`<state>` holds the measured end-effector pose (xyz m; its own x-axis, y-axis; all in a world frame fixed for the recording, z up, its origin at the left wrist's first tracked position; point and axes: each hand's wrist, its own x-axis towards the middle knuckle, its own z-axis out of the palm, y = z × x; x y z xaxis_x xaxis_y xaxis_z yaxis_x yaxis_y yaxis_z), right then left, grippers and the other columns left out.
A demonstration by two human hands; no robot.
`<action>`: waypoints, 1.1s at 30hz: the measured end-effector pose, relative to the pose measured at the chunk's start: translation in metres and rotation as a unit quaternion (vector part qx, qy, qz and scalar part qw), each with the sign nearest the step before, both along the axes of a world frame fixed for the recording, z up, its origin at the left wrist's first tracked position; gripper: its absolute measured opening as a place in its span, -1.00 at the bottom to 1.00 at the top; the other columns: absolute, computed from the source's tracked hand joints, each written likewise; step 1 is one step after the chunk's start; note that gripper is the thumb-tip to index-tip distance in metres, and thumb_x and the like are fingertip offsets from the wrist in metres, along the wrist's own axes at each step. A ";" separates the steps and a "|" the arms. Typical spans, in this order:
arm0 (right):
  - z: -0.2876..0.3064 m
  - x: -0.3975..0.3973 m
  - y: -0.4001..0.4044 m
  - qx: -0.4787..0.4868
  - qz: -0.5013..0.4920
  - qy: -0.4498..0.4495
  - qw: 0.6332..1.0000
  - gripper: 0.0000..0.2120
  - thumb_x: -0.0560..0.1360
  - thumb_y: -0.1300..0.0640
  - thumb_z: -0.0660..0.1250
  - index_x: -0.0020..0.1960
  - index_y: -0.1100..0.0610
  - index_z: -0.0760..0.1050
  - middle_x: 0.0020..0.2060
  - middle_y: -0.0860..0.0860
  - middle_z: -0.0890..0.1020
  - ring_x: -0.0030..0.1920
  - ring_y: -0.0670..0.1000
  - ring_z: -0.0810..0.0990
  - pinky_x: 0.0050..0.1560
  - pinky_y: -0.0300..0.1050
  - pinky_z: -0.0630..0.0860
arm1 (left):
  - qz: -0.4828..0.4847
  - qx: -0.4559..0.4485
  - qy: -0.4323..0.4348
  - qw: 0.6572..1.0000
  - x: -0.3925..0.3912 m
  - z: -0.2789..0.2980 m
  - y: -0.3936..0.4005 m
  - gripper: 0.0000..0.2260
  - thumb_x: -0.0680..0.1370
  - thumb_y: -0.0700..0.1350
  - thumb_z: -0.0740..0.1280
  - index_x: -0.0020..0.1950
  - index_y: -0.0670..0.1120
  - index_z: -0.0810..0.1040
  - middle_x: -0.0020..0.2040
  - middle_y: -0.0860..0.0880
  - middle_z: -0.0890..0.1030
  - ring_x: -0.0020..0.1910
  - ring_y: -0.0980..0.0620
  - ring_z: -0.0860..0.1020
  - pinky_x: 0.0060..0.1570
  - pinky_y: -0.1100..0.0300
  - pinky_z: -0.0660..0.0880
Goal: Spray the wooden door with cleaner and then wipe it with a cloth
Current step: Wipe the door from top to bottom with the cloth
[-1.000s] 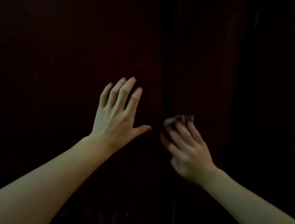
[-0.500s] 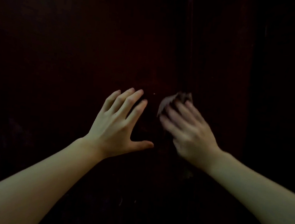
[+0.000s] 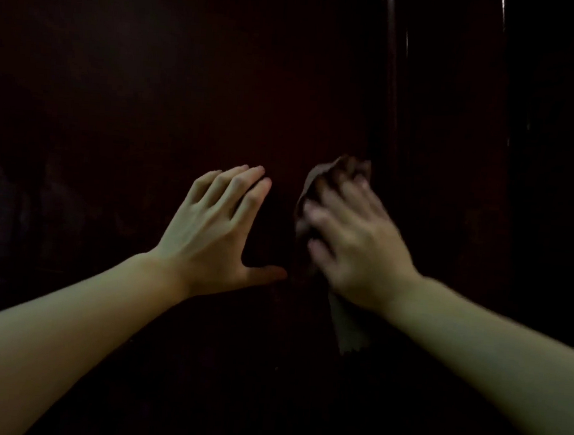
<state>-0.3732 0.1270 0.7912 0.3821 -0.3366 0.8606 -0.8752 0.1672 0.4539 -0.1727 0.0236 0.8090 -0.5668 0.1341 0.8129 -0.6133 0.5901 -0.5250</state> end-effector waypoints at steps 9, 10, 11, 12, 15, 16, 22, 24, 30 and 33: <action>-0.045 -0.017 0.004 0.081 -0.077 0.191 0.975 -0.41 0.44 -0.11 0.16 0.42 0.09 0.42 0.41 0.17 0.43 0.47 0.23 0.30 0.50 0.11 0.09 | 0.092 -0.012 -0.063 0.994 0.009 -0.043 -0.002 0.12 0.27 0.62 0.06 0.51 -0.22 0.23 0.55 -0.22 0.14 0.54 -0.17 0.10 0.48 -0.17 0.13; -0.033 -0.022 0.005 0.050 -0.082 0.164 0.982 -0.41 0.43 -0.09 0.15 0.41 0.10 0.43 0.39 0.19 0.44 0.44 0.26 0.33 0.50 0.11 0.09 | 0.106 -0.009 -0.069 0.992 0.010 -0.044 -0.001 0.15 0.25 0.64 0.03 0.52 -0.22 0.20 0.56 -0.22 0.12 0.55 -0.17 0.08 0.48 -0.17 0.12; -0.021 -0.025 0.007 0.015 -0.083 0.119 0.989 -0.41 0.44 -0.06 0.13 0.42 0.12 0.42 0.39 0.20 0.44 0.44 0.27 0.34 0.50 0.10 0.09 | 0.118 -0.003 -0.072 0.990 0.010 -0.044 0.001 0.18 0.23 0.66 0.00 0.53 -0.21 0.18 0.56 -0.22 0.10 0.55 -0.17 0.06 0.49 -0.18 0.10; -0.012 -0.027 0.009 -0.016 -0.081 0.063 0.995 -0.41 0.45 -0.04 0.11 0.43 0.13 0.39 0.40 0.21 0.42 0.45 0.27 0.31 0.50 0.08 0.08 | 0.128 0.006 -0.071 0.989 0.009 -0.044 0.003 0.20 0.20 0.68 -0.02 0.54 -0.21 0.14 0.57 -0.22 0.06 0.56 -0.16 0.02 0.50 -0.17 0.08; -0.017 -0.021 0.007 -0.066 -0.076 -0.036 0.994 -0.41 0.47 -0.02 0.07 0.47 0.12 0.33 0.45 0.18 0.36 0.49 0.24 0.23 0.50 0.04 0.02 | 0.135 0.053 -0.044 0.988 0.002 -0.047 0.012 0.23 0.17 0.68 -0.02 0.57 -0.16 0.00 0.58 -0.19 -0.08 0.57 -0.14 -0.12 0.52 -0.17 -0.04; -0.031 -0.020 0.007 -0.059 -0.076 -0.031 0.995 -0.41 0.47 -0.02 0.09 0.46 0.12 0.33 0.45 0.17 0.36 0.49 0.23 0.24 0.51 0.04 0.02 | 0.134 0.064 -0.032 0.988 -0.002 -0.048 0.015 0.21 0.17 0.67 0.00 0.57 -0.13 -0.07 0.58 -0.19 -0.11 0.57 -0.15 -0.14 0.51 -0.18 -0.06; -0.115 -0.041 0.027 -0.018 -0.072 0.007 0.997 -0.44 0.50 0.00 0.16 0.46 0.16 0.35 0.45 0.19 0.35 0.52 0.21 0.19 0.53 0.12 0.10 | 0.135 0.131 0.012 0.982 -0.040 -0.060 0.039 0.10 0.23 0.62 0.11 0.55 0.10 -0.27 0.54 -0.29 -0.22 0.53 -0.28 -0.22 0.48 -0.27 -0.13; -0.103 -0.043 0.027 -0.033 -0.086 -0.020 0.995 -0.44 0.52 -0.01 0.12 0.46 0.18 0.34 0.45 0.21 0.35 0.52 0.21 0.19 0.54 0.12 0.09 | 0.136 0.111 0.014 0.984 -0.051 -0.061 0.045 0.10 0.26 0.60 0.13 0.57 -0.01 -0.17 0.55 -0.22 -0.20 0.54 -0.22 -0.21 0.49 -0.24 -0.13; -0.027 -0.033 0.017 -0.117 -0.118 -0.142 0.976 -0.37 0.53 -0.10 -0.06 0.52 0.17 0.22 0.54 0.21 0.17 0.55 0.21 0.08 0.54 0.09 -0.04 | 0.147 0.086 -0.013 0.985 -0.076 -0.056 0.059 0.08 0.35 0.53 0.21 0.56 -0.08 -0.21 0.57 -0.14 -0.17 0.55 -0.25 -0.12 0.47 -0.28 0.02; -0.064 -0.038 0.021 -0.144 -0.097 -0.204 0.963 -0.39 0.54 -0.10 0.00 0.52 0.15 0.22 0.50 0.22 0.25 0.53 0.23 0.14 0.54 0.15 0.07 | 0.165 0.084 -0.021 0.982 -0.076 -0.055 0.061 0.10 0.32 0.55 0.18 0.56 -0.04 -0.27 0.57 -0.15 -0.16 0.54 -0.26 -0.10 0.47 -0.27 0.06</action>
